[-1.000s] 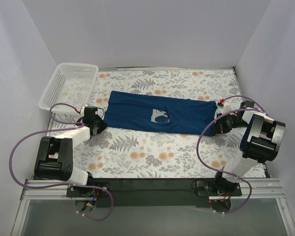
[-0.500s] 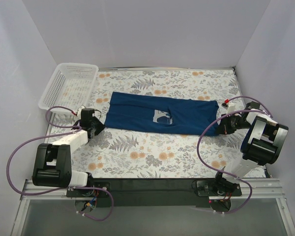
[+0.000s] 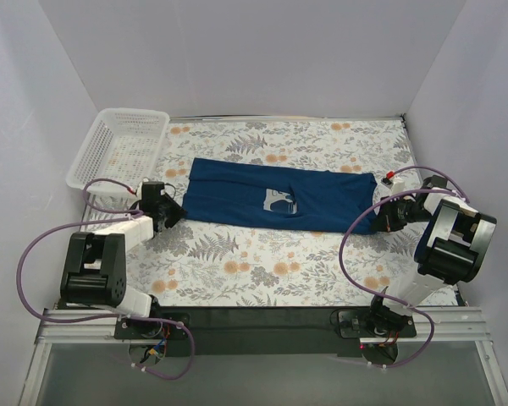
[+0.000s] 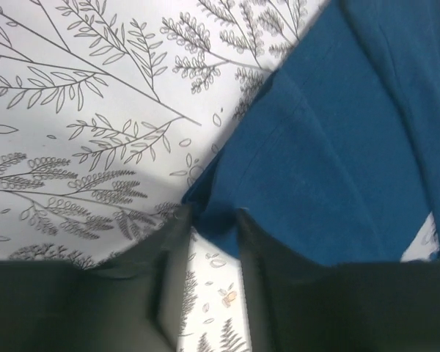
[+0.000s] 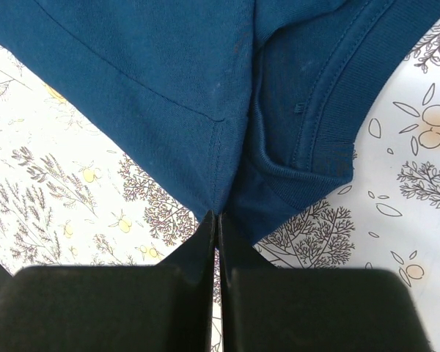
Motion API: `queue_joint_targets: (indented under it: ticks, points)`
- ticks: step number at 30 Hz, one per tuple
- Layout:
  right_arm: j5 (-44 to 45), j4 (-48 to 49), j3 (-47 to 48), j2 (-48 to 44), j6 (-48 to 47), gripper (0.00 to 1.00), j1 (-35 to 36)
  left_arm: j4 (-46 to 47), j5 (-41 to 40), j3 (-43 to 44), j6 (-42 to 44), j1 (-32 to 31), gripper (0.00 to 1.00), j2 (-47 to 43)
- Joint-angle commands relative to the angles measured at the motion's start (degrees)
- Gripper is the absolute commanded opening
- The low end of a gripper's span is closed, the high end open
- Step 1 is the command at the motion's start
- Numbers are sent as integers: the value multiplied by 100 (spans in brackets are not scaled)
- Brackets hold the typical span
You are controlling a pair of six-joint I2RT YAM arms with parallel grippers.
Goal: Fold and stack the t-shirts
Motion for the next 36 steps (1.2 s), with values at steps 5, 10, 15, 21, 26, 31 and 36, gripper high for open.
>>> queue_joint_targets:
  ticks: [5, 10, 15, 21, 26, 31, 36]
  points:
    - [-31, -103, -1, -190, -155, 1, -108, -56, 25, 244, 25, 27, 0, 270]
    - [84, -103, 70, -146, -190, 1, -415, -197, -273, -29, 112, 115, 0, -73]
    - [5, -217, 96, -58, -418, 1, -635, -232, -265, -222, 165, 212, 0, -249]
    - [-241, -560, 87, -40, -841, 1, -697, -179, 25, -328, 183, 212, 0, -565]
    - [-277, -736, 96, -181, -1017, 10, -715, -188, 586, -416, 262, 212, 0, -1144]
    - [-303, -982, 307, -514, -1087, 30, -715, -284, 982, -398, 384, 212, 37, -1786]
    - [-452, -1193, 641, -708, -1052, 34, -706, -460, 1036, -363, 525, 212, 53, -2524]
